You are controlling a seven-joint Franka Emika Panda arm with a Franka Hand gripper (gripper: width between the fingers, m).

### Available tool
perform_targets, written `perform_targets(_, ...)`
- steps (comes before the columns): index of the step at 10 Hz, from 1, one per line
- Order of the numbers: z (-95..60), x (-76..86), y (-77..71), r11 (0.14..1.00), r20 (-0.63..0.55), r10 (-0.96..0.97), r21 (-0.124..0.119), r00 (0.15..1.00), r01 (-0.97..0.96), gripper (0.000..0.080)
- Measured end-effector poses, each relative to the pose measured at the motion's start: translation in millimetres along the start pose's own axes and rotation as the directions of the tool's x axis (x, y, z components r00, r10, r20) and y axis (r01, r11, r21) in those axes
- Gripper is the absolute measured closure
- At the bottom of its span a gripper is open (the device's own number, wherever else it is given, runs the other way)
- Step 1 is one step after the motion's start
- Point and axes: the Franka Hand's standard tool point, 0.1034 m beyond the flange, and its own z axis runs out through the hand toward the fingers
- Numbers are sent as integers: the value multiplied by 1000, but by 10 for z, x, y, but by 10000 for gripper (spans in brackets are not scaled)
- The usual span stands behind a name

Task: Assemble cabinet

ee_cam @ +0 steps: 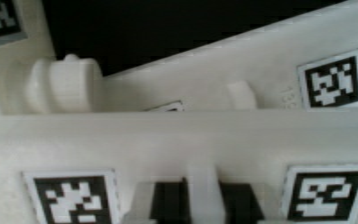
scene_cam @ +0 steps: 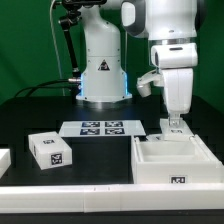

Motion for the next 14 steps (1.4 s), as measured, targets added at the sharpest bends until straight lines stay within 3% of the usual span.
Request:
perform_targets(2, 23, -9, 15, 1000, -1, -21, 2, 1000, 21, 729)
perform_targets(10, 10, 14, 354, 1000, -6, -1, -9, 1000, 1, 729)
perform_targets(14, 6, 14, 439, 1000, 1, 1, 4, 1000, -1, 729)
